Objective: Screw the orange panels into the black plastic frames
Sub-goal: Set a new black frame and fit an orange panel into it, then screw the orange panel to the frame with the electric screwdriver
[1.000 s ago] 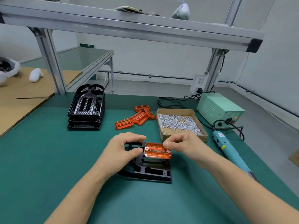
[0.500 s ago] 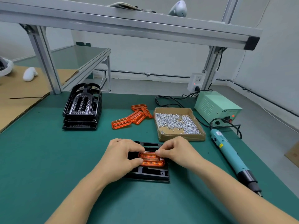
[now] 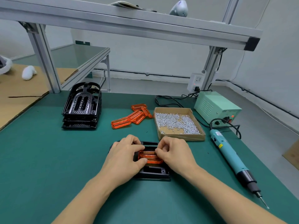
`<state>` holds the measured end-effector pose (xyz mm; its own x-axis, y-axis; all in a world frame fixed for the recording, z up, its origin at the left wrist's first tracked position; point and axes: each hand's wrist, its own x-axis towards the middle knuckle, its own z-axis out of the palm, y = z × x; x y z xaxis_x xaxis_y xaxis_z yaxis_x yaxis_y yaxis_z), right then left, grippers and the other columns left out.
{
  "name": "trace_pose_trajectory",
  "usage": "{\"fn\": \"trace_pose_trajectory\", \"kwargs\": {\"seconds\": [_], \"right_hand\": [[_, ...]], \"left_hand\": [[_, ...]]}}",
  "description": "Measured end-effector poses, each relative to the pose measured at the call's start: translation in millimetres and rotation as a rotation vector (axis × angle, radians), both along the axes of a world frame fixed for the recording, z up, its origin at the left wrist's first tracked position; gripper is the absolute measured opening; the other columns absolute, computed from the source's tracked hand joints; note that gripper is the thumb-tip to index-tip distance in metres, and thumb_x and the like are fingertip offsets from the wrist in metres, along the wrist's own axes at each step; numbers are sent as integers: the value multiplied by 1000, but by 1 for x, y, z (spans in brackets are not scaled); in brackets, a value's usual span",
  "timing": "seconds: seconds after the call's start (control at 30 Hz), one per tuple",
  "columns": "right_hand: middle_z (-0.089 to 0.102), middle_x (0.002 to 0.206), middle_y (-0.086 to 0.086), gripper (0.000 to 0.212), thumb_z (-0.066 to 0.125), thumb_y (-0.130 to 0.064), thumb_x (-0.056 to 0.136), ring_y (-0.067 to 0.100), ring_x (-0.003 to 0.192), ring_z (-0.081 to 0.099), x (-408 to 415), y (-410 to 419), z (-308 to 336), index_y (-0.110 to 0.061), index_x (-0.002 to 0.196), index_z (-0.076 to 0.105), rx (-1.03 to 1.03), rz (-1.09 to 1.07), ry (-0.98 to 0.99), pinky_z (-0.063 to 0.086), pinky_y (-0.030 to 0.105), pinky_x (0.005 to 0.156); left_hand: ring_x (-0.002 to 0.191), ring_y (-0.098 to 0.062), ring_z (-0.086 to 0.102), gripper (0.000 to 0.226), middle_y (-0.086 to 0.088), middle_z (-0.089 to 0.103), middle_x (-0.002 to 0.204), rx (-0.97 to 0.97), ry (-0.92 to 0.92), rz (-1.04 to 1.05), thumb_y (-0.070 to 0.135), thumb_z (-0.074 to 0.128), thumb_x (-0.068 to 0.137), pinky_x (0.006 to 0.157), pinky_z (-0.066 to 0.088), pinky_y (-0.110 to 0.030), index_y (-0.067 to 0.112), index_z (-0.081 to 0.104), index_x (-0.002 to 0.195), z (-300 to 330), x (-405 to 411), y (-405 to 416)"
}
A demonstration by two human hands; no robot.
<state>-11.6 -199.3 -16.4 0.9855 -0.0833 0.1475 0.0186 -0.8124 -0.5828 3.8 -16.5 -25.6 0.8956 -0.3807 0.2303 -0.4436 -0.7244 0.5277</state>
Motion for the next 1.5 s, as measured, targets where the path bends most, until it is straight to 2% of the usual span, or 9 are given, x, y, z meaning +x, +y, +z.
{"fn": "trace_pose_trajectory", "kwargs": {"seconds": [0.1, 0.23, 0.37, 0.6, 0.83, 1.0, 1.2, 1.37, 1.5], "right_hand": [[57, 53, -11, 15, 72, -28, 82, 1, 51, 49, 1, -4, 2, -27, 70, 65, 71, 117, 82, 42, 22, 59], [64, 64, -2, 9, 71, -24, 84, 3, 57, 51, -1, -25, 7, -27, 76, 70, 242, 80, 47, 44, 23, 59], [57, 57, -13, 4, 74, -25, 83, 0, 53, 46, -8, -37, 3, -27, 81, 72, 268, 109, 73, 39, 16, 57], [59, 70, -14, 10, 71, -35, 86, -2, 62, 49, -17, -34, -5, -34, 96, 70, 131, 143, 56, 43, 23, 68], [54, 81, -9, 27, 69, -22, 86, 10, 72, 51, -34, -81, 18, -23, 114, 68, -152, -130, -165, 42, 29, 74], [46, 102, -3, 44, 61, -35, 92, 21, 102, 50, -46, -121, 23, -21, 133, 52, -426, -350, 12, 41, 31, 80], [41, 135, 0, 59, 49, -56, 93, 21, 122, 42, -53, -128, 14, -25, 141, 35, -748, -419, 159, 37, 30, 93], [46, 127, 2, 61, 47, -59, 92, 21, 115, 49, -58, -135, 12, -25, 140, 31, -665, -499, 253, 44, 30, 78], [53, 110, 0, 57, 43, -58, 93, 22, 100, 58, -59, -139, 13, -24, 139, 31, -585, -512, 339, 42, 29, 67]], "left_hand": [[108, -11, 42, 41, 22, 40, 113, 19, 11, 6, 45, 61, 84, 97, 36, -28, 32, 61, 123, 1, 1, -1], [109, -8, 39, 38, 22, 38, 113, 37, -5, 7, 45, 59, 86, 97, 32, -27, 31, 62, 122, 0, 1, -3], [113, -8, 39, 36, 19, 38, 114, 33, 2, 29, 43, 60, 85, 98, 36, -30, 30, 64, 119, -1, 2, -7], [113, -6, 39, 36, 16, 39, 112, 43, -66, 97, 36, 62, 86, 91, 38, -25, 25, 65, 120, -4, 2, -16], [114, -8, 39, 35, 15, 42, 115, 62, -105, 164, 37, 61, 88, 89, 39, -25, 24, 65, 120, -6, 0, -20], [111, -7, 39, 35, 16, 41, 116, 82, -123, 170, 37, 58, 89, 85, 39, -23, 25, 63, 122, -5, -1, -20], [109, -4, 38, 34, 18, 41, 114, 100, -142, 197, 38, 55, 90, 75, 38, -21, 26, 63, 121, -6, -8, -23], [108, -3, 38, 33, 19, 41, 116, 100, -146, 207, 37, 52, 91, 74, 37, -20, 28, 63, 121, -6, -12, -24], [109, -5, 39, 34, 18, 42, 119, 106, -157, 203, 37, 50, 92, 82, 37, -21, 29, 61, 123, -5, -14, -25]]}}
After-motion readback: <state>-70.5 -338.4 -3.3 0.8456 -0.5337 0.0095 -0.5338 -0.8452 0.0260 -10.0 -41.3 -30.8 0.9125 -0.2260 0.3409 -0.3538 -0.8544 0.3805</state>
